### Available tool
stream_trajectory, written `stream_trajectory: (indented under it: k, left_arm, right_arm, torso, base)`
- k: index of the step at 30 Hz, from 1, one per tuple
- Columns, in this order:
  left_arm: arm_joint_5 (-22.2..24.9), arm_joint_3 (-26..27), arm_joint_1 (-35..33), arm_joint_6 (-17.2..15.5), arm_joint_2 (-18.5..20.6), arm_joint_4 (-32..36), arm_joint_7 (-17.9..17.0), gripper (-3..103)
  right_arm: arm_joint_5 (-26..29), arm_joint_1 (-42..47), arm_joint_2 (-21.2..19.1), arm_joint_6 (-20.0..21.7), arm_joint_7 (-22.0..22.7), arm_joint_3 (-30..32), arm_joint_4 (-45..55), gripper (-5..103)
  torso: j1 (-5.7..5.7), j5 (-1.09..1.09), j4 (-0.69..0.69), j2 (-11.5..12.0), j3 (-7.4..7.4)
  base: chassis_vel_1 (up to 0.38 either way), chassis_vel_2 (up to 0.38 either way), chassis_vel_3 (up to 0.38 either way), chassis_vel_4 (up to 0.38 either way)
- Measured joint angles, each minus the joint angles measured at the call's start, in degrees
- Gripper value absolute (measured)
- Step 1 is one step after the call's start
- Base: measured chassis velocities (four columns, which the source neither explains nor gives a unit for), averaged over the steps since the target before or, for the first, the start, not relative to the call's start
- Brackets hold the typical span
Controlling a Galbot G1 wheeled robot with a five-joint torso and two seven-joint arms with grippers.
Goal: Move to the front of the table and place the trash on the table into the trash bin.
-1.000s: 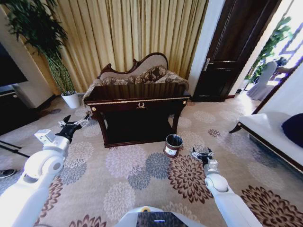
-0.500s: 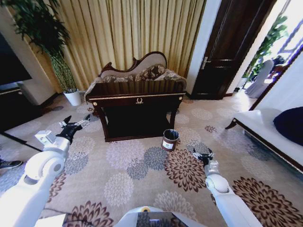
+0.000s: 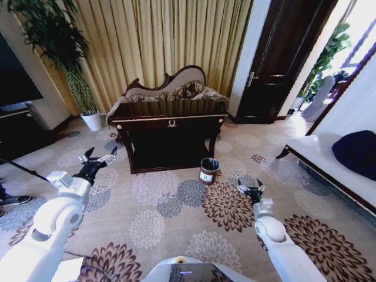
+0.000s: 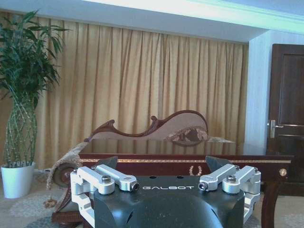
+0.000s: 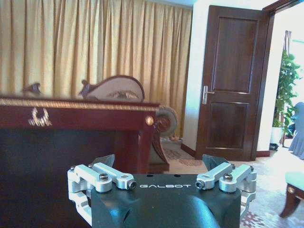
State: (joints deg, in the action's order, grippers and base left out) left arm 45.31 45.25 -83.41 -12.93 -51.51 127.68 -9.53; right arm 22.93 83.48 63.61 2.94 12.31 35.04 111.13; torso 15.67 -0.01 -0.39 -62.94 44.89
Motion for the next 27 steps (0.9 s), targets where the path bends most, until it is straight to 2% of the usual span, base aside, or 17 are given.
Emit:
stream_trajectory:
  k: [2,4,7,11,14,23,27]
  left_arm:
    - [-0.4,-0.1,-0.3,0.0,-0.3,0.5,0.3,100]
    - [-0.4,0.0,-0.4,0.0,-0.4,0.7,0.8,100]
    - [0.4,0.6,-1.1,0.1,-0.7,0.6,4.0,100]
    - [1.7,1.2,-1.4,0.2,-0.8,0.1,5.7,100]
    - [2.6,2.4,-2.3,0.7,-0.6,-1.1,8.2,100]
    - [2.6,5.5,-4.4,0.8,-0.8,-2.7,8.9,100]
    - [5.1,9.0,-6.8,0.2,-0.8,-2.5,9.2,100]
  right_arm:
    - [2.3,1.7,-0.5,4.7,1.0,1.5,6.3,100]
    - [3.2,2.1,-0.8,5.8,1.5,2.0,8.2,100]
    - [6.1,3.5,-1.5,8.0,1.3,3.6,12.6,100]
    - [6.8,4.5,-1.8,8.2,0.1,4.7,14.6,100]
    - [7.1,6.1,-2.0,8.1,-0.5,5.7,17.9,100]
    - [7.2,7.5,-1.7,10.3,1.3,6.7,23.3,100]
    - [7.2,8.6,-1.4,11.0,1.7,7.2,25.2,100]
  torso:
    - [-0.01,0.0,-0.02,0.0,-0.01]
    - [-0.02,0.0,-0.02,0.0,-0.01]
    - [-0.02,0.01,-0.02,0.0,-0.01]
    - [-0.02,0.01,-0.01,0.0,-0.01]
    - [-0.02,0.01,-0.01,0.0,-0.01]
    - [-0.02,0.0,-0.01,0.0,-0.01]
    - [-0.02,0.0,-0.01,0.0,-0.01]
  base:
    - [0.0,0.0,0.0,0.0]
    - [0.0,0.0,0.0,0.0]
    - [0.0,0.0,0.0,0.0]
    - [0.0,0.0,0.0,0.0]
    - [0.0,0.0,0.0,0.0]
    - [0.0,0.0,0.0,0.0]
    - [0.0,0.0,0.0,0.0]
